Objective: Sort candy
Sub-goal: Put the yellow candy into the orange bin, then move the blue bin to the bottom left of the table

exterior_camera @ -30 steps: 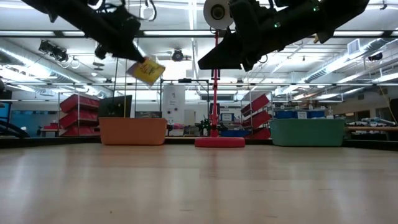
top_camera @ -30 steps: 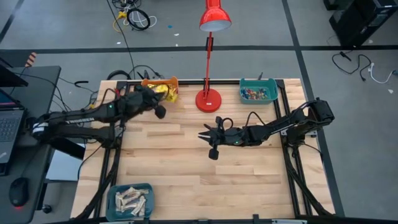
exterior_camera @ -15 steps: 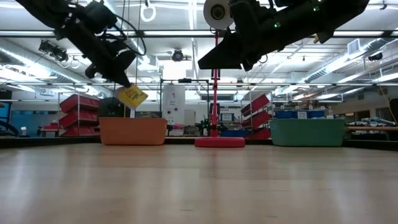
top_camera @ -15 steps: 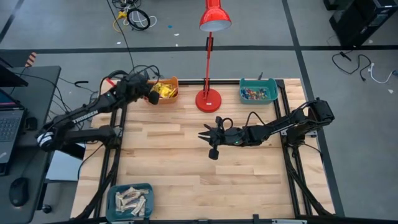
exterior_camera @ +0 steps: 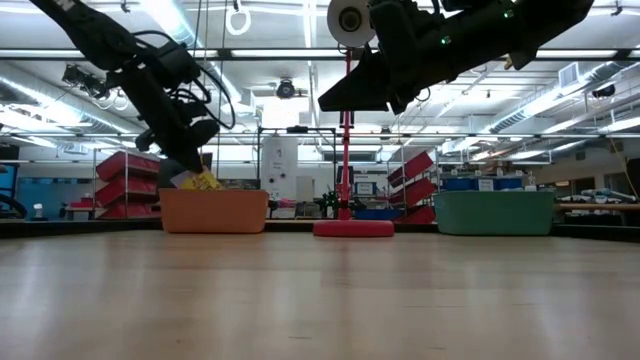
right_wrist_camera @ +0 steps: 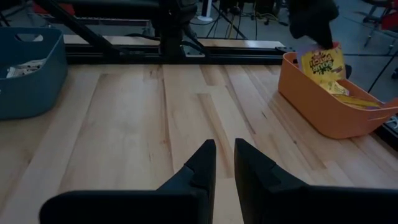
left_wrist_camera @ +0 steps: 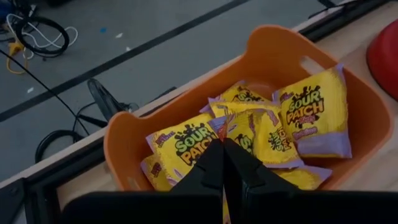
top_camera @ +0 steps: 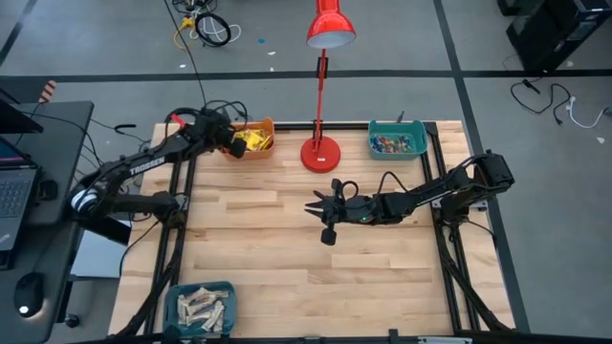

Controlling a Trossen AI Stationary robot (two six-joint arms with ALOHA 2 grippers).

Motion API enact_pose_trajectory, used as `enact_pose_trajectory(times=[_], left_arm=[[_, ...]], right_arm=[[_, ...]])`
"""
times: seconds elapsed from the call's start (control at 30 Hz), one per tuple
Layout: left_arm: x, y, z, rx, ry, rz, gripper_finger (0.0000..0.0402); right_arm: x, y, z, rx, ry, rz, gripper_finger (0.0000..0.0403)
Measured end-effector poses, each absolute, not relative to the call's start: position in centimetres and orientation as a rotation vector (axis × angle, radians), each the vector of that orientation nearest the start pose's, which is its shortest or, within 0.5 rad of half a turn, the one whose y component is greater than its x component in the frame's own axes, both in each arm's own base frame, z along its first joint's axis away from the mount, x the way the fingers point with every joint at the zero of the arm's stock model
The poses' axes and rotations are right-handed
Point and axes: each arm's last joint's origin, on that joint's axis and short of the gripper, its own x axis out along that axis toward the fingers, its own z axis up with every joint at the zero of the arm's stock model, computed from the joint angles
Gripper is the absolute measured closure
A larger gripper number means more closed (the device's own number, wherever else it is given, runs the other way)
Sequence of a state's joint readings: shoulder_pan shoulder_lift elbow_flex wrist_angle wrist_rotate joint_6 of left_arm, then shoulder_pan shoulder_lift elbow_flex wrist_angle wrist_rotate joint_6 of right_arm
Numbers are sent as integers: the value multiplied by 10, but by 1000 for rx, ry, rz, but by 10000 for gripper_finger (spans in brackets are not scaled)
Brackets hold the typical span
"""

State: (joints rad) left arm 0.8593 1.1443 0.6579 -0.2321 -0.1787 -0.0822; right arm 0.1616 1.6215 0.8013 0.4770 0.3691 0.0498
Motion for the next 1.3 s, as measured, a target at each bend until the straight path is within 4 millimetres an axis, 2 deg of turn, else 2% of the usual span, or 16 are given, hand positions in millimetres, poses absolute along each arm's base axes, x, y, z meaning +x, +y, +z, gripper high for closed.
enact_pose_trajectory(times=[0.2,0.77,1.07,1.3], left_arm=[[145,177,218,-334,664,1058,390],[144,177,218,-334,668,1096,290],[143,175,221,-315,663,1078,283],[133,162,241,-286,583,1032,283]], right_arm=[[331,43,197,-41,326,-214,357],[331,43,197,-41,326,-214,357],[331,43,197,-41,327,-215,357],[331,41,197,-40,327,-221,357]])
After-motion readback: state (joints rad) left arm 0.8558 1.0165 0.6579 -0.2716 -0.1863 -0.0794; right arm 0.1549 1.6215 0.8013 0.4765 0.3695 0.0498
